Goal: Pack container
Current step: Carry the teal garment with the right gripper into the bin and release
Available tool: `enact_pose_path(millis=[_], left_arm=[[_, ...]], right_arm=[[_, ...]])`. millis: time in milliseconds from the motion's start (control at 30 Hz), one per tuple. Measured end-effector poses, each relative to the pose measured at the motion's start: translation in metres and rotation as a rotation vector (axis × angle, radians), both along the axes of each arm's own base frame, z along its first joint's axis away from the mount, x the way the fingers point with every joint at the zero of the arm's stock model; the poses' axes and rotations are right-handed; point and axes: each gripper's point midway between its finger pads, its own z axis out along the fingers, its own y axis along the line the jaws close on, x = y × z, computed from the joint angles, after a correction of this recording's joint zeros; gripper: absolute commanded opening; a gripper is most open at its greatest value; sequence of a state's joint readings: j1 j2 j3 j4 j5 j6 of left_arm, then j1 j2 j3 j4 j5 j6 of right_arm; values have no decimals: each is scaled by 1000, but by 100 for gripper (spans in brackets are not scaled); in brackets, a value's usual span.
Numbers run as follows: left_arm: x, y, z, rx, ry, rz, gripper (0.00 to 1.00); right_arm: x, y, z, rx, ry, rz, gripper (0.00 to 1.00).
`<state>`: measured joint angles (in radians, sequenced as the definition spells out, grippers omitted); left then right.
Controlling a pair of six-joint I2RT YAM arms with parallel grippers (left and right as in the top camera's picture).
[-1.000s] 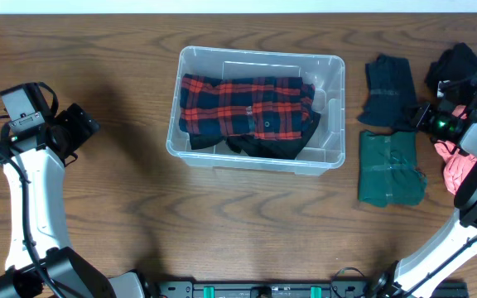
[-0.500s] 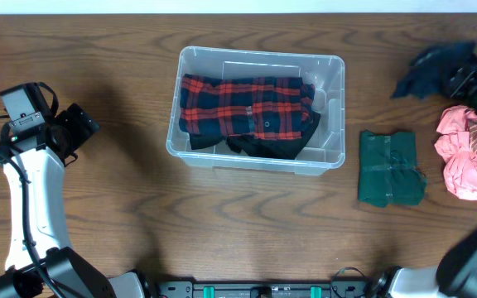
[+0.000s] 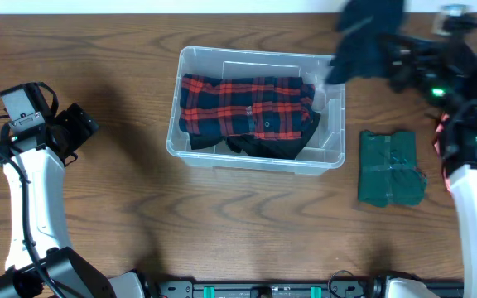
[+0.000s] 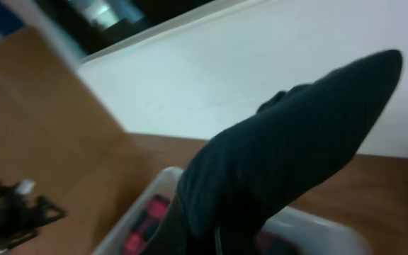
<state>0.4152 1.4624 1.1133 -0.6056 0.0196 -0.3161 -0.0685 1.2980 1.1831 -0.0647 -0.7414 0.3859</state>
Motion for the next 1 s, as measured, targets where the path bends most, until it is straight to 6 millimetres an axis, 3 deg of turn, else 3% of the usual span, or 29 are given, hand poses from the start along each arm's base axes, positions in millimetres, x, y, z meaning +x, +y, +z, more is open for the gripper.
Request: enact_pose_path(millis=[333, 533, 700, 867, 933, 1000], left_arm=[[0, 0, 0, 0, 0, 0, 98], [0, 0, 0, 0, 0, 0, 98], [0, 0, 0, 0, 0, 0, 98], [0, 0, 0, 0, 0, 0, 98], [0, 0, 0, 0, 0, 0, 98], [0, 0, 0, 0, 0, 0, 98]], right_arm=[[-6, 156, -30, 22, 69, 103, 1], [1, 223, -70, 81, 141, 57, 1], [5, 260, -109, 141, 225, 10, 1], [7, 274, -153, 147, 334, -29, 1], [8, 275, -160, 150, 352, -40, 3], [8, 274, -161, 159, 360, -48, 38]])
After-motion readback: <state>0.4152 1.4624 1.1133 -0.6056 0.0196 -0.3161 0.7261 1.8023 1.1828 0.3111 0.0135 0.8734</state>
